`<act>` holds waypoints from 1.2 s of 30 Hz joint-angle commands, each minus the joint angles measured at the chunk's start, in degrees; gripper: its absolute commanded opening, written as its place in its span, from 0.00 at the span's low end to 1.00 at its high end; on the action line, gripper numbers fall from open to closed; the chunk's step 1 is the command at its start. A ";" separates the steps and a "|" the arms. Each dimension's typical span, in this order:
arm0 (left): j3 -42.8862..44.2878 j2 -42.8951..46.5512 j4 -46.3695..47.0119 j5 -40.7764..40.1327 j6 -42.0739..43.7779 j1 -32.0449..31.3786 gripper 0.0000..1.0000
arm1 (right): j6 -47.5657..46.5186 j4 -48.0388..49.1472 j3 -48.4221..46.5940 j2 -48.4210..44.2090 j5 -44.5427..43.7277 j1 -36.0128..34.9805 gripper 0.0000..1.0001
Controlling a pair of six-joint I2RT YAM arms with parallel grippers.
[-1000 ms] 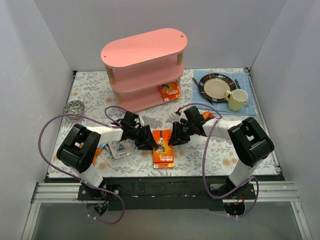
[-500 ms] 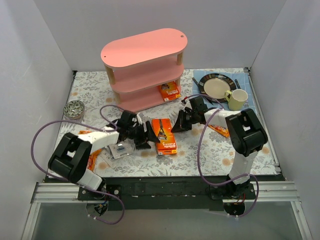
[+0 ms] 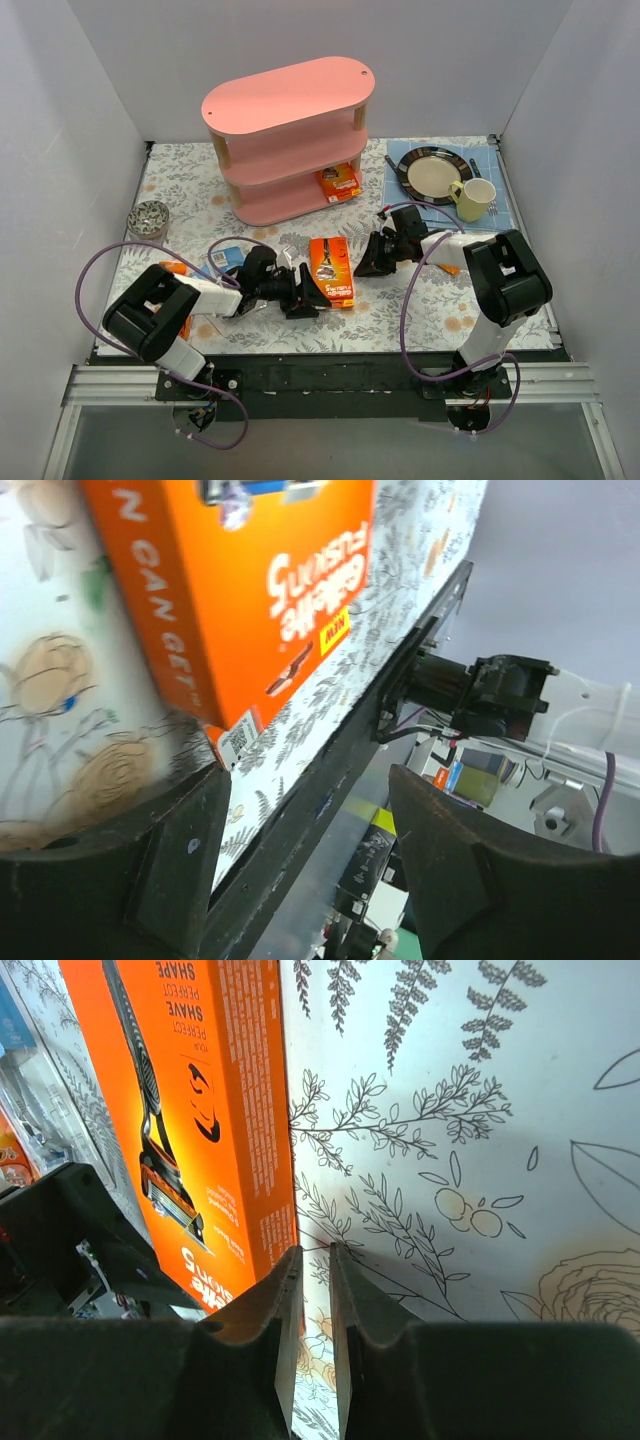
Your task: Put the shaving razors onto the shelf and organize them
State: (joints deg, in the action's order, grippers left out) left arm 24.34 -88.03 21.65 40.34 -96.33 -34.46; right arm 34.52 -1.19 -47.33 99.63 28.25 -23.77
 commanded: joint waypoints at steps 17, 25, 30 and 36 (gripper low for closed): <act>-2.54 -1.43 6.47 -3.86 -1.58 -0.79 0.61 | -1.74 -2.59 -0.66 1.88 -4.17 -0.75 0.27; -2.19 -5.92 13.94 -3.69 -2.63 -0.79 0.37 | -1.39 -1.71 0.74 1.79 -3.03 -0.93 0.33; -2.10 -6.28 14.74 -3.42 -3.42 -0.70 0.26 | -1.39 -0.48 2.15 0.12 -1.71 -0.84 0.36; -2.10 -3.12 13.16 -4.30 -0.18 -0.35 0.06 | -0.43 5.92 5.75 -2.86 6.09 -0.75 0.58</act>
State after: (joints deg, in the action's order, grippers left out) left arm 22.37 -94.89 34.11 37.17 -99.26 -35.00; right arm 34.63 2.87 -45.41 98.10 31.35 -24.18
